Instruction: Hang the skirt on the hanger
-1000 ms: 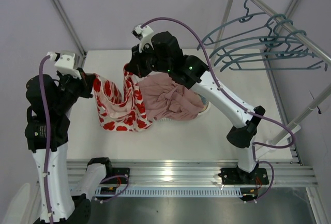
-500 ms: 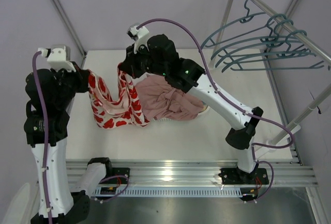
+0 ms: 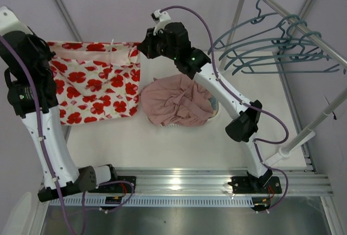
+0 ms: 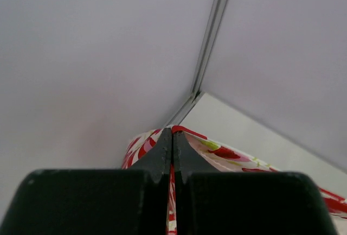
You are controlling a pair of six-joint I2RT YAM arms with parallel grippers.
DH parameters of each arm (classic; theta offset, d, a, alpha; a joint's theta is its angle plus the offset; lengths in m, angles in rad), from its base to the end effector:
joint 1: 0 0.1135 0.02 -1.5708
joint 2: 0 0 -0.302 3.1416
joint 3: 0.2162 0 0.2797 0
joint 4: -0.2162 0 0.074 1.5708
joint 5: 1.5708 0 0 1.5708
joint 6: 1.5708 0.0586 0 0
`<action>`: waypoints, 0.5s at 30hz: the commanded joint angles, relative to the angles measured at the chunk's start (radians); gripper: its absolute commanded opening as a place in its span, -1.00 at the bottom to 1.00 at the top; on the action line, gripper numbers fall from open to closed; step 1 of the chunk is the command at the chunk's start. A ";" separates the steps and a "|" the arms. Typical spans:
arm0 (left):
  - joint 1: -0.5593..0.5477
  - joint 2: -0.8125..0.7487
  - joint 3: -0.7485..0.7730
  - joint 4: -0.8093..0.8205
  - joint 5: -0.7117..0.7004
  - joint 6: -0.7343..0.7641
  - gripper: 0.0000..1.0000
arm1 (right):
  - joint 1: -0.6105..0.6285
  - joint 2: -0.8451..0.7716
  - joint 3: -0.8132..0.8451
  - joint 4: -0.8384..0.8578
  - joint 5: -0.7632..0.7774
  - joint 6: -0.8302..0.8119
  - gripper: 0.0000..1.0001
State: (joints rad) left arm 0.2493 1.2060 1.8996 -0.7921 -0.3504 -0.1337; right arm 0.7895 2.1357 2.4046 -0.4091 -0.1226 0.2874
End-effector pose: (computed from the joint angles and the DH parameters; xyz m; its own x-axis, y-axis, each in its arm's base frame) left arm 0.2009 0.0719 0.6037 -0.0194 -0.1341 -0.9908 -0.5705 0.8153 -0.0992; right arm 0.3892 0.4026 0.4805 -0.3183 0.0786 -0.9447 -0.7296 0.6159 0.2971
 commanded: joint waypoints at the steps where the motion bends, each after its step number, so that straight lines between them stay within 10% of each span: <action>1: 0.030 0.078 0.186 0.161 0.040 -0.017 -1.00 | -0.044 0.044 0.210 0.252 -0.043 0.019 -1.00; 8: 0.034 0.142 0.224 0.326 0.111 0.014 -1.00 | -0.068 0.000 0.164 0.495 -0.046 -0.088 -1.00; 15: 0.047 -0.077 -0.377 0.436 0.163 0.083 -1.00 | -0.053 -0.158 -0.352 0.438 -0.199 -0.194 -1.00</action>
State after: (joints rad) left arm 0.2787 1.2125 1.7229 -0.4263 -0.2085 -0.1196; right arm 0.7250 2.0735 2.3043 0.0216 -0.2432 0.1791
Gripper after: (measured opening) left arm 0.008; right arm 0.019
